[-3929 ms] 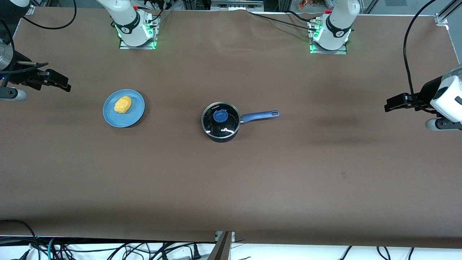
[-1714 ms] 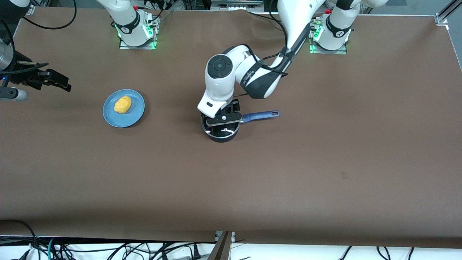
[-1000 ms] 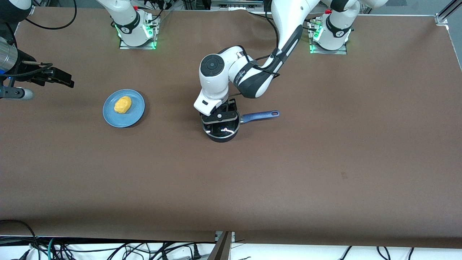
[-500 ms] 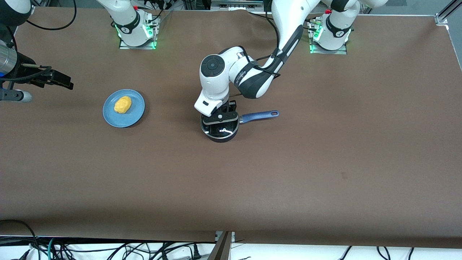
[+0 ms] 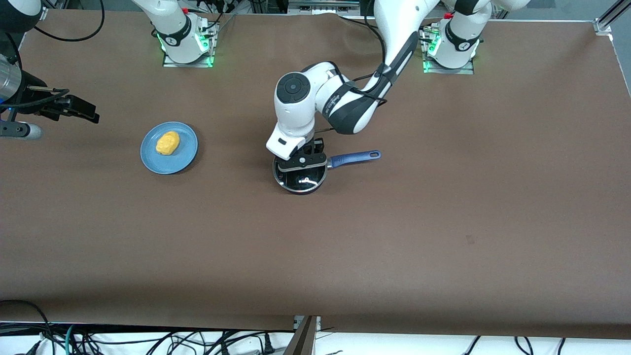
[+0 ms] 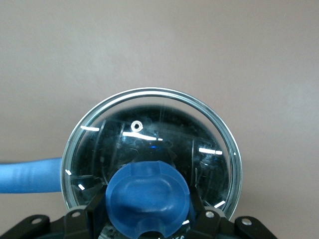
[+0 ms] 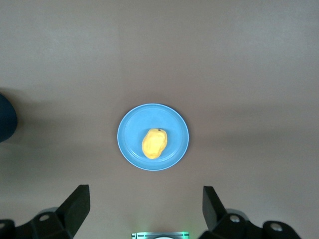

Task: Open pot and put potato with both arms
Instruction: 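Lift the lid off the pot with the left gripper and carry it aside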

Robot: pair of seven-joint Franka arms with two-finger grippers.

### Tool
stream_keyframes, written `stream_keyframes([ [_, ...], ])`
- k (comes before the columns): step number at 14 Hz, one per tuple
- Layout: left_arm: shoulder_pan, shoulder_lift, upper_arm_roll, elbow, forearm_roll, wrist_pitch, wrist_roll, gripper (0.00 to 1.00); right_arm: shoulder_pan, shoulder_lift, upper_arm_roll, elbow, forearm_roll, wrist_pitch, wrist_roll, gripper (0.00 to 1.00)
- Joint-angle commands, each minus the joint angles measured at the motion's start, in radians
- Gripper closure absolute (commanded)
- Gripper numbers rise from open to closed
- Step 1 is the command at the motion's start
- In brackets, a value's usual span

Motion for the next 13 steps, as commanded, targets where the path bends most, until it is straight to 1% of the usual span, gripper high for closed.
stream_keyframes([
  [1, 0.067, -0.094, -0.004, -0.011, 0.015, -0.085, 0.087, 0.49, -0.003, 0.017, 0.005, 0.028, -0.008, -0.011, -0.010, 0.00],
  [3, 0.162, -0.134, -0.004, -0.023, 0.010, -0.130, 0.220, 0.49, -0.003, 0.018, 0.005, 0.028, -0.008, -0.013, -0.013, 0.00],
  [6, 0.336, -0.227, -0.004, -0.142, -0.045, -0.130, 0.527, 0.48, -0.006, 0.035, 0.003, 0.020, -0.009, -0.013, -0.012, 0.00],
  [9, 0.514, -0.260, 0.002, -0.230, -0.048, -0.115, 0.864, 0.49, -0.008, 0.032, -0.003, -0.047, -0.015, -0.013, 0.002, 0.00],
  [11, 0.608, -0.266, 0.011, -0.291, -0.050, -0.067, 1.051, 0.49, -0.010, 0.018, -0.027, -0.103, -0.015, -0.005, 0.013, 0.00],
  [12, 0.645, -0.267, 0.031, -0.337, -0.050, -0.011, 1.128, 0.49, -0.010, 0.011, -0.030, -0.133, -0.015, 0.010, 0.058, 0.00],
  [13, 0.661, -0.266, 0.054, -0.377, -0.056, 0.044, 1.181, 0.49, -0.008, 0.009, -0.029, -0.161, -0.015, 0.024, 0.145, 0.00],
])
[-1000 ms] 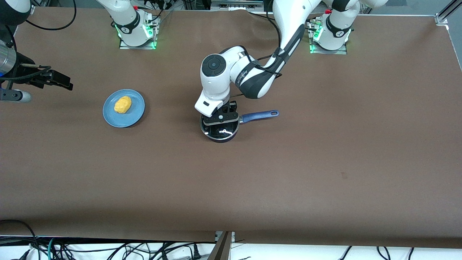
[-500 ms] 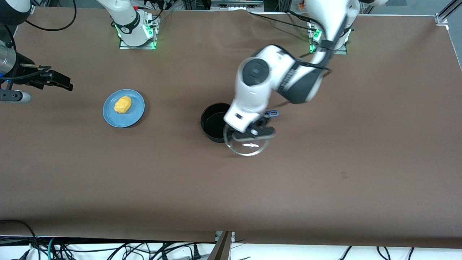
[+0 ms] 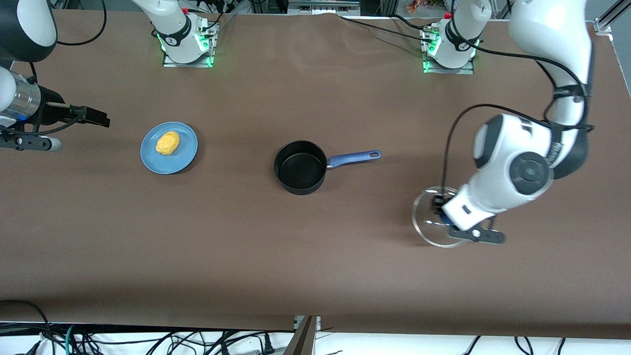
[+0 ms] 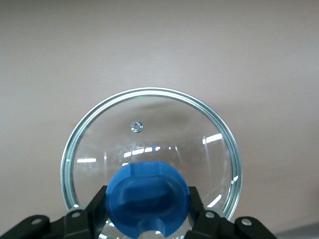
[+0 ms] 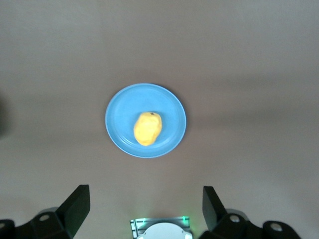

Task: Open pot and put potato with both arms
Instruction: 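Lift the lid off the pot with the left gripper and carry it aside, then set the lid down and open the left gripper while the right gripper grasps the potato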

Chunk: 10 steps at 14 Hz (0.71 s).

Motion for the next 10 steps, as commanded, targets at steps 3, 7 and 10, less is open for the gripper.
stream_keyframes([
  [3, 0.068, -0.051, 0.063, -0.267, -0.084, 0.263, 0.237, 0.49, 0.002, -0.038, 0.022, -0.163, -0.013, 0.112, 0.306, 0.00],
  [7, 0.117, -0.026, 0.068, -0.401, -0.142, 0.448, 0.340, 0.47, 0.003, -0.081, 0.052, -0.482, -0.015, 0.456, 0.380, 0.00],
  [10, 0.125, 0.000, 0.072, -0.401, -0.172, 0.451, 0.343, 0.19, 0.002, -0.038, 0.052, -0.621, -0.013, 0.684, 0.380, 0.00],
])
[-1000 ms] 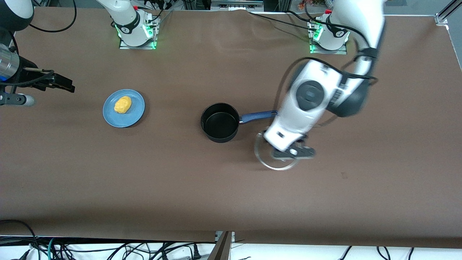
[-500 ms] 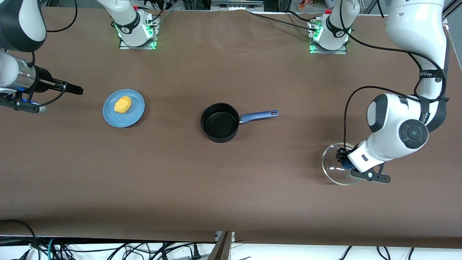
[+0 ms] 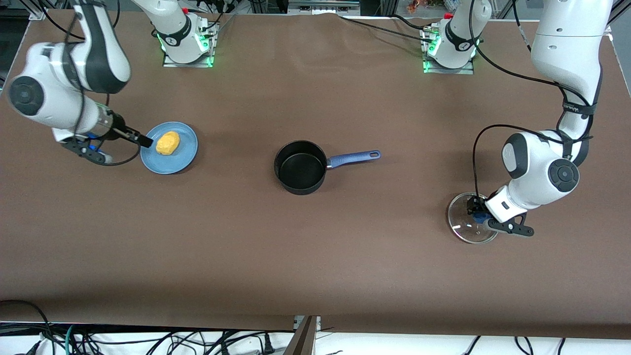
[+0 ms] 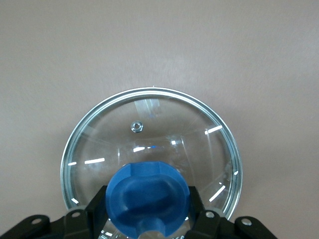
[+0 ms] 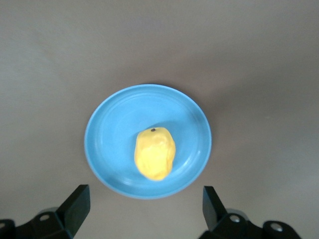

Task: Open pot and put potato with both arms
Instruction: 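Set the lid down and open the left gripper while the right gripper grasps the potato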

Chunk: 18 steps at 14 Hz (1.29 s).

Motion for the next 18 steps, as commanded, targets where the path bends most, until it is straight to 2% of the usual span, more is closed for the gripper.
stream_keyframes([
  [1, 0.015, -0.015, 0.003, 0.000, -0.035, 0.002, 0.023, 0.00, -0.001, 0.006, 0.004, -0.138, -0.014, 0.194, 0.020, 0.00],
  [3, 0.015, -0.064, 0.003, 0.040, -0.035, -0.088, 0.014, 0.00, -0.001, 0.083, 0.003, -0.164, -0.014, 0.300, 0.012, 0.00],
  [8, 0.013, -0.141, 0.004, 0.386, -0.006, -0.669, -0.162, 0.00, -0.001, 0.166, 0.004, -0.176, -0.014, 0.366, 0.003, 0.02],
  [9, 0.013, -0.168, 0.004, 0.414, 0.020, -0.738, -0.188, 0.00, -0.001, 0.181, 0.004, -0.176, -0.014, 0.376, 0.003, 0.09],
  [10, 0.013, -0.205, 0.003, 0.426, 0.046, -0.791, -0.217, 0.00, -0.001, 0.189, 0.004, -0.176, -0.014, 0.376, 0.003, 0.34],
  [11, 0.013, -0.242, 0.003, 0.428, 0.057, -0.832, -0.248, 0.00, -0.001, 0.191, 0.004, -0.175, -0.014, 0.371, 0.003, 0.51],
  [12, 0.013, -0.274, 0.004, 0.430, 0.060, -0.871, -0.274, 0.00, -0.001, 0.191, 0.004, -0.173, -0.014, 0.370, 0.002, 0.64],
  [13, 0.013, -0.299, 0.003, 0.433, 0.071, -0.911, -0.286, 0.00, -0.001, 0.186, 0.004, -0.167, -0.014, 0.368, 0.002, 0.67],
  [15, 0.013, -0.326, -0.008, 0.457, 0.109, -0.949, -0.305, 0.00, -0.001, 0.153, 0.007, -0.140, -0.014, 0.319, -0.002, 0.67],
  [18, 0.030, -0.326, -0.005, 0.459, 0.100, -0.948, -0.308, 0.00, 0.000, 0.113, 0.041, -0.020, -0.014, 0.125, 0.006, 0.67],
])
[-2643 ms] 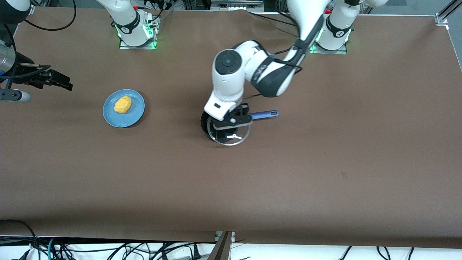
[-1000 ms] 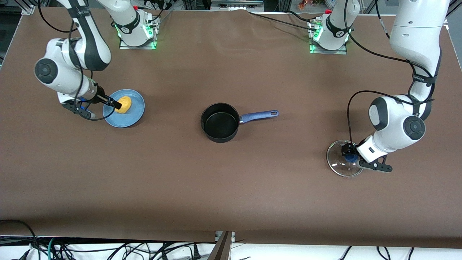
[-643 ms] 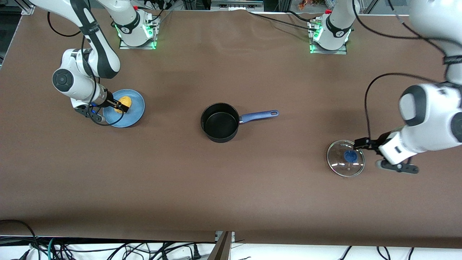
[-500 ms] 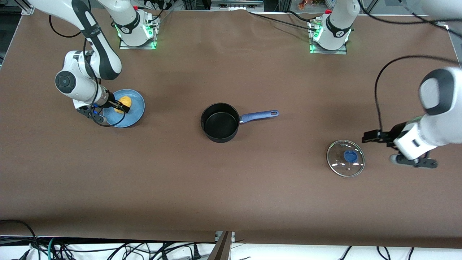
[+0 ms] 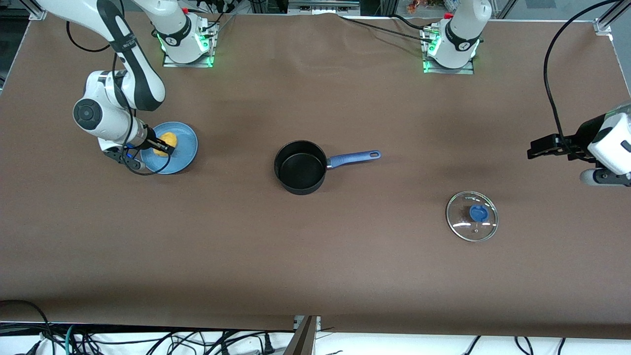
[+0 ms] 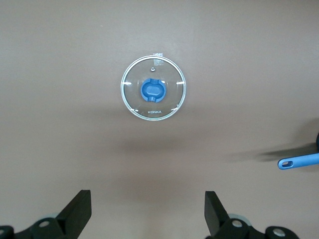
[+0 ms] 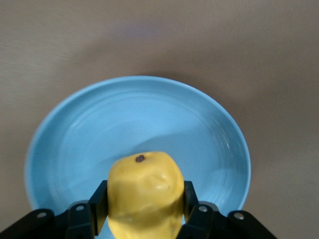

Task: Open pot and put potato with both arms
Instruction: 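Lift the yellow potato with the right gripper and carry it over the pot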

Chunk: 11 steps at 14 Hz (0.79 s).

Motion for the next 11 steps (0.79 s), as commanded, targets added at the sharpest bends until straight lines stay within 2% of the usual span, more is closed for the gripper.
stream_keyframes([
  [1, 0.010, 0.008, -0.009, 0.011, 0.019, -0.015, -0.015, 0.00, 0.000, -0.049, 0.037, 0.143, -0.011, -0.218, 0.013, 0.67],
  [3, 0.013, 0.017, -0.007, 0.013, 0.019, -0.015, -0.015, 0.00, 0.020, -0.026, 0.068, 0.338, -0.003, -0.451, 0.065, 0.67],
  [5, 0.012, 0.017, -0.007, 0.014, 0.020, -0.015, -0.015, 0.00, 0.096, 0.022, 0.068, 0.502, 0.012, -0.579, 0.152, 0.67],
  [7, 0.009, 0.019, -0.009, 0.014, 0.019, -0.016, -0.015, 0.00, 0.180, 0.065, 0.068, 0.581, 0.062, -0.584, 0.285, 0.67],
  [11, 0.004, 0.019, -0.009, 0.014, 0.020, -0.015, -0.015, 0.00, 0.328, 0.241, 0.068, 0.789, 0.289, -0.578, 0.565, 0.67],
])
